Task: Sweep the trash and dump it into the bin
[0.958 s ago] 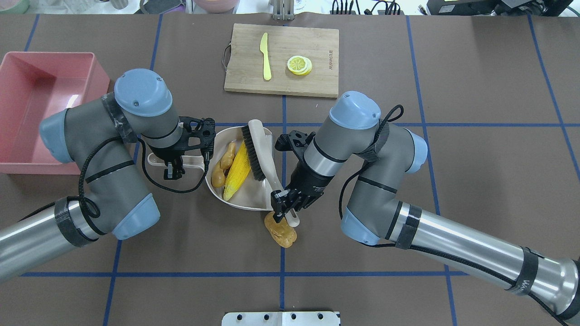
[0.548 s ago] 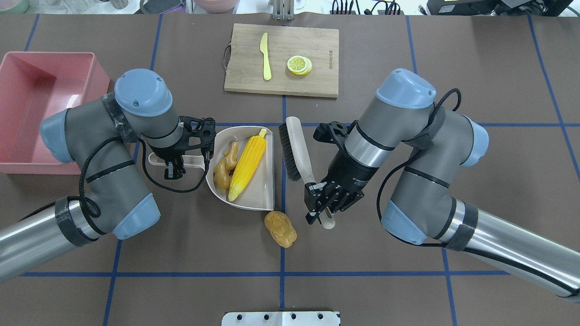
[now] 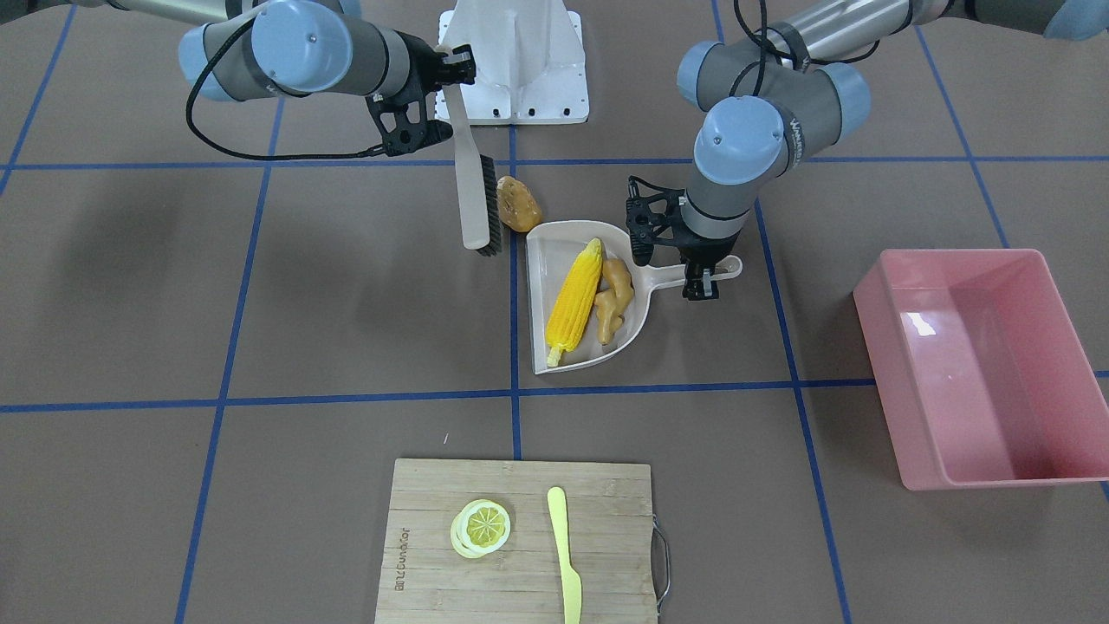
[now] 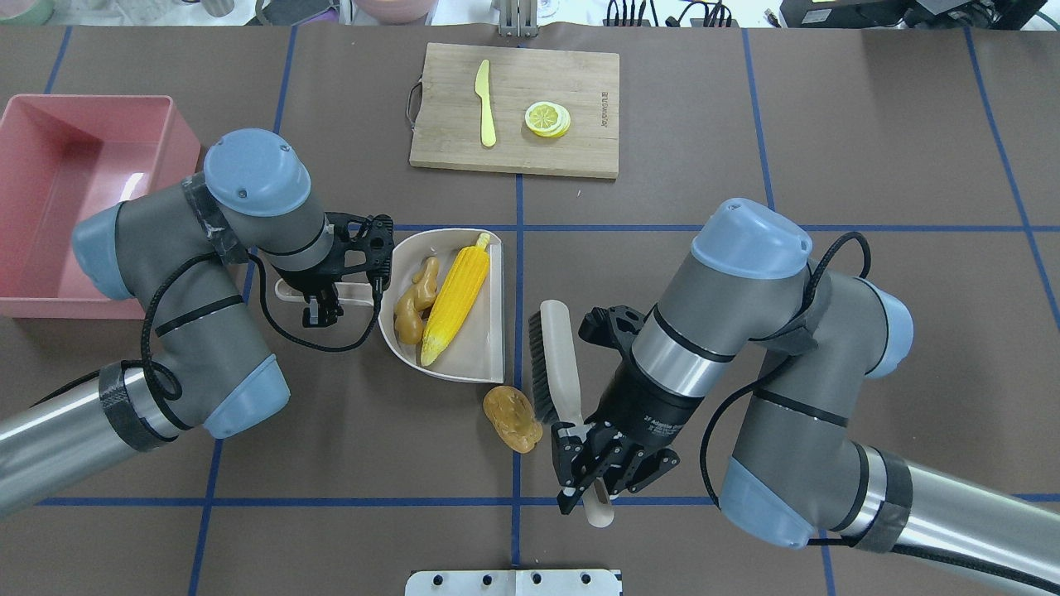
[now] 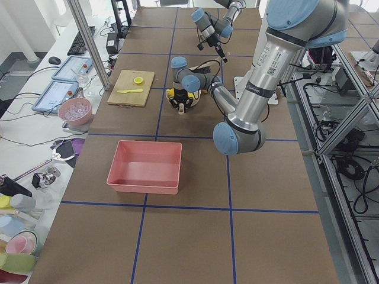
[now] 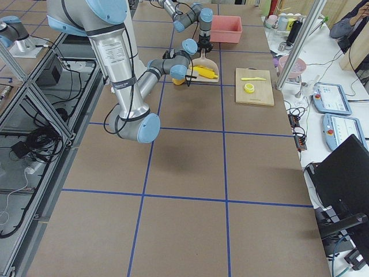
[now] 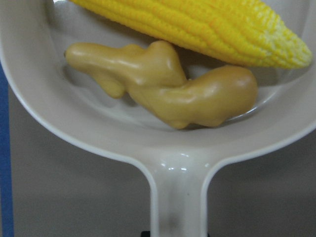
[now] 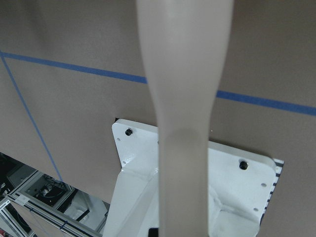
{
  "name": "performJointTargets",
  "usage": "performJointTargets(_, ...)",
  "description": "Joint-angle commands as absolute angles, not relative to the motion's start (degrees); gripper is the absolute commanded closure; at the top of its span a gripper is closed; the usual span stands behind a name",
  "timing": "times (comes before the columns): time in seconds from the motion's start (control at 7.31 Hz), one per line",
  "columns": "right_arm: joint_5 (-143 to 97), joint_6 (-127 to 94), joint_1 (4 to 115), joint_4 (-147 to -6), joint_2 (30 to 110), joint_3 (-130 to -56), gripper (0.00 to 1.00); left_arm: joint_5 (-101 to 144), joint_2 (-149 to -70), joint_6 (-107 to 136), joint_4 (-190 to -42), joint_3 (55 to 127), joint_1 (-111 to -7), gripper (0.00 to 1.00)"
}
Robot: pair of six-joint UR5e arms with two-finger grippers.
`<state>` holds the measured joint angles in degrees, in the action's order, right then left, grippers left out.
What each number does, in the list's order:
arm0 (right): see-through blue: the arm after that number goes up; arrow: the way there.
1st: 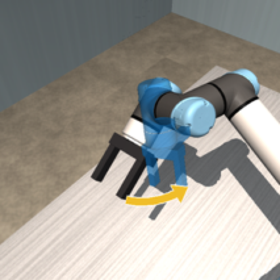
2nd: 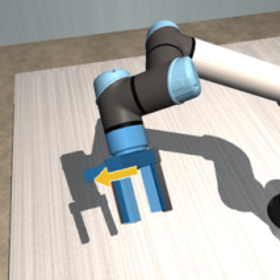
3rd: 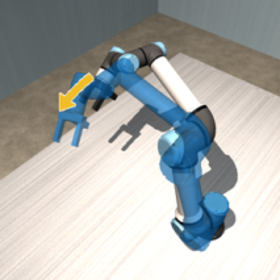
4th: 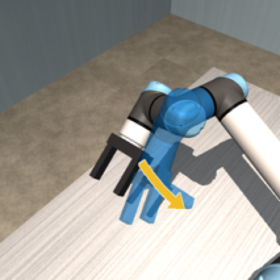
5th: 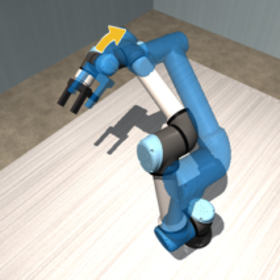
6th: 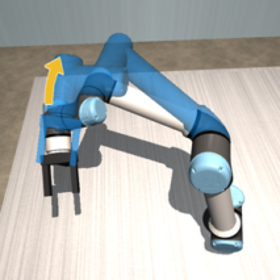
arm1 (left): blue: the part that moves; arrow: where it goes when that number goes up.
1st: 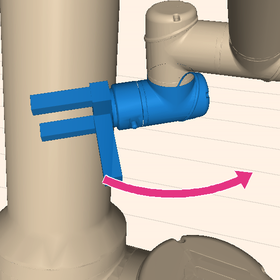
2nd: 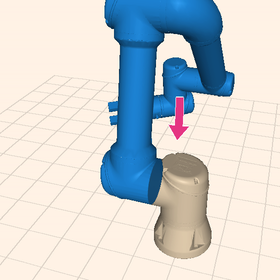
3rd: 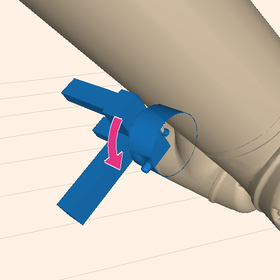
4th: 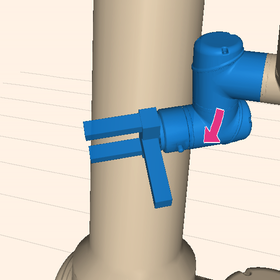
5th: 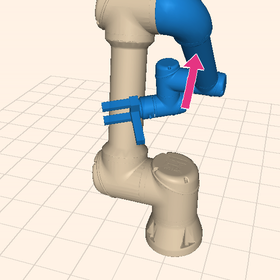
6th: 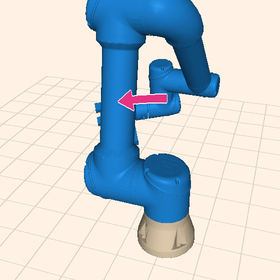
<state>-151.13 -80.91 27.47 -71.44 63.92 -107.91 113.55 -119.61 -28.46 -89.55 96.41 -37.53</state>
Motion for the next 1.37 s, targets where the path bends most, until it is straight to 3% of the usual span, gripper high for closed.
performJointTargets(0.0,-149.0,-88.0,24.6,-71.3,63.9,-109.4,1.0,113.6,-119.4,-28.3,-91.5,95.9,-37.5,1.0)
performJointTargets(0.41,-153.3,-83.7,24.3,-70.5,64.9,-106.6,1.0,113.6,-119.4,-28.2,-92.5,95.7,-37.6,1.0)
performJointTargets(0.82,-165.5,-70.5,33.6,-70.7,68.6,-106.9,1.0,113.7,-118.5,-28.3,-92.8,96.0,-37.7,1.0)
performJointTargets(1.23,-169.3,-68.0,31.0,-59.2,75.6,-108.0,1.0,113.8,-117.6,-28.5,-93.6,96.2,-37.7,1.0)
